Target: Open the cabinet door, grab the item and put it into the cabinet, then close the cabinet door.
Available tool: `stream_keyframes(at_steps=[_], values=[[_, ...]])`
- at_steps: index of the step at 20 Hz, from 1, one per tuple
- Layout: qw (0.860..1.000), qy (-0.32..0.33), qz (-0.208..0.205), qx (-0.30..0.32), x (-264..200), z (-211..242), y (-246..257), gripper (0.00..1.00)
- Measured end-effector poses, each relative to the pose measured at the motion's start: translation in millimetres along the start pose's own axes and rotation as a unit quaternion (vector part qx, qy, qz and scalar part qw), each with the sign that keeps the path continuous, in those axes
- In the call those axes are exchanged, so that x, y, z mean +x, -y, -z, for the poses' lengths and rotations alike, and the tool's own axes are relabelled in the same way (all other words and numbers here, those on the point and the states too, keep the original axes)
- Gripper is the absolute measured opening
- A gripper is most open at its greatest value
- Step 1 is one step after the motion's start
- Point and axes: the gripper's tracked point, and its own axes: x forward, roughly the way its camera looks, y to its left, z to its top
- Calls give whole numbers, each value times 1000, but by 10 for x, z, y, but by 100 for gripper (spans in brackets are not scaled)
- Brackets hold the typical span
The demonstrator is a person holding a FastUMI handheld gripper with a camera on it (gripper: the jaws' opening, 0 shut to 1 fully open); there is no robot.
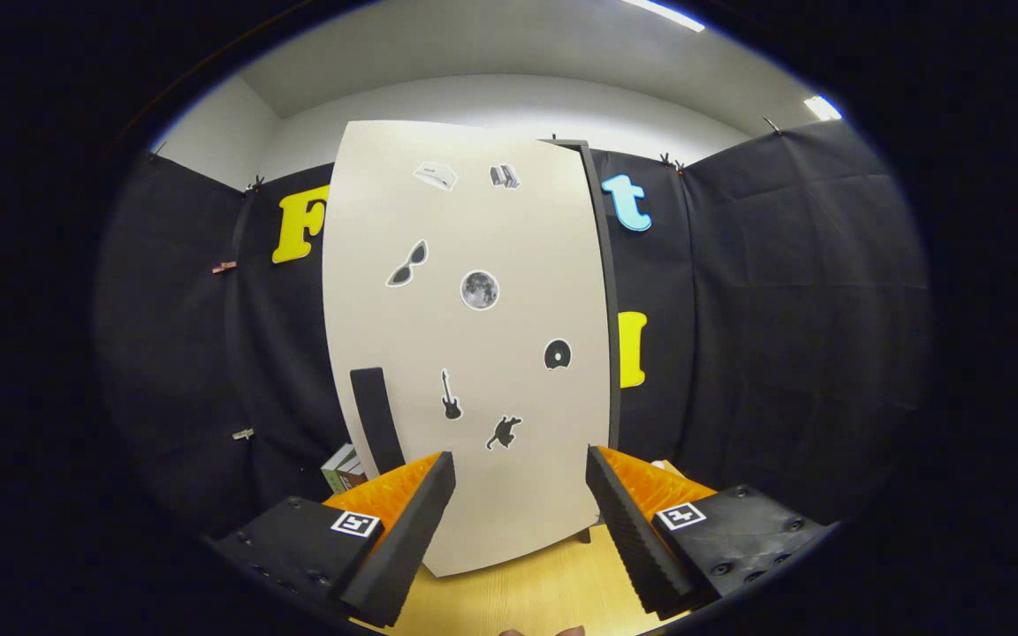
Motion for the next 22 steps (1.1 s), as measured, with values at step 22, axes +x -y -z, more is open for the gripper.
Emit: stream_keyframes(at_steps=[22], values=[[1000, 18, -8, -21, -90, -36, 15, 97]])
